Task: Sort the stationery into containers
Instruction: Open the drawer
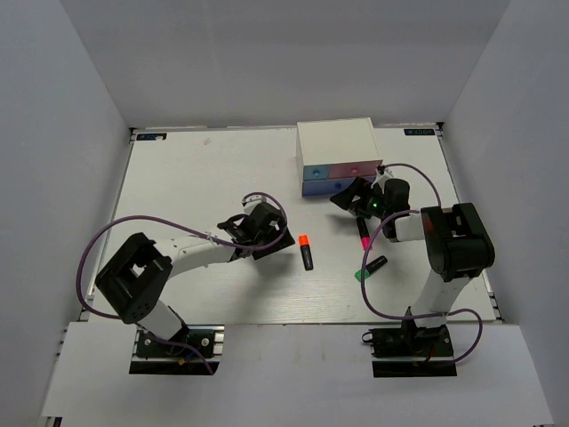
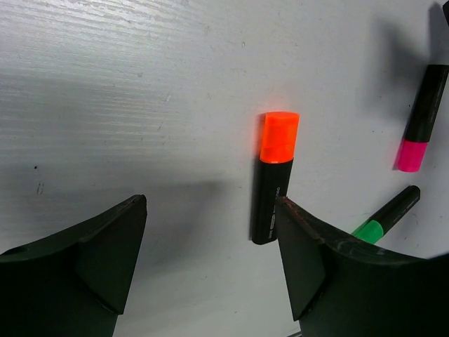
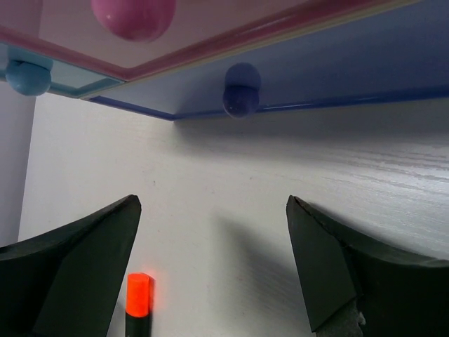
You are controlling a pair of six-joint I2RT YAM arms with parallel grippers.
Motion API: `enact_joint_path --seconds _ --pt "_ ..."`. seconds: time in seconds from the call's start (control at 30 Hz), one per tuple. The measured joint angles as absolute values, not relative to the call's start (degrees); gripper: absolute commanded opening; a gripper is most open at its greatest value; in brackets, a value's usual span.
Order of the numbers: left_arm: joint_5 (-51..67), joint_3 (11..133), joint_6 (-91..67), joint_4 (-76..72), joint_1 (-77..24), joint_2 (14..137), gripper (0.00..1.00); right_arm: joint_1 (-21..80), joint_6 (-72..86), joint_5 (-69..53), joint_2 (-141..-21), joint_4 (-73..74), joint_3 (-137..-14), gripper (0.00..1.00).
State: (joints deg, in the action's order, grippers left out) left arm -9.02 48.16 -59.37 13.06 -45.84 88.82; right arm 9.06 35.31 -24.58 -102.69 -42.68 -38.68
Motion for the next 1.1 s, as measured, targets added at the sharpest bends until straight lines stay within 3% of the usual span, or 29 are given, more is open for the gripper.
enact_joint_path --seconds 0.23,0.4,0.43,0.47,1.1 --pt "-8.27 48.16 -59.37 12.38 -45.84 90.56 0.84 9.08 36.75 -22.37 -104.22 -44.95 -39.13 0.88" --pt "-8.05 48.16 -59.37 12.21 -45.84 90.7 0.84 9.08 39.2 -20.49 -107.33 -45.41 -41.25 0.6" --pt "-8.01 48.16 -59.37 12.19 -45.84 90.7 0.84 9.08 39.59 -20.16 -108.03 -45.43 -42.04 0.51" --pt "-7.92 48.16 -59.37 12.16 -45.84 90.7 0.84 9.08 39.97 -19.79 -108.64 -45.47 -42.78 0.49" --pt "-6.61 48.38 -58.5 11.94 -45.82 92.47 0.84 12.16 45.15 -12.36 -111.42 -45.39 -47.09 0.48"
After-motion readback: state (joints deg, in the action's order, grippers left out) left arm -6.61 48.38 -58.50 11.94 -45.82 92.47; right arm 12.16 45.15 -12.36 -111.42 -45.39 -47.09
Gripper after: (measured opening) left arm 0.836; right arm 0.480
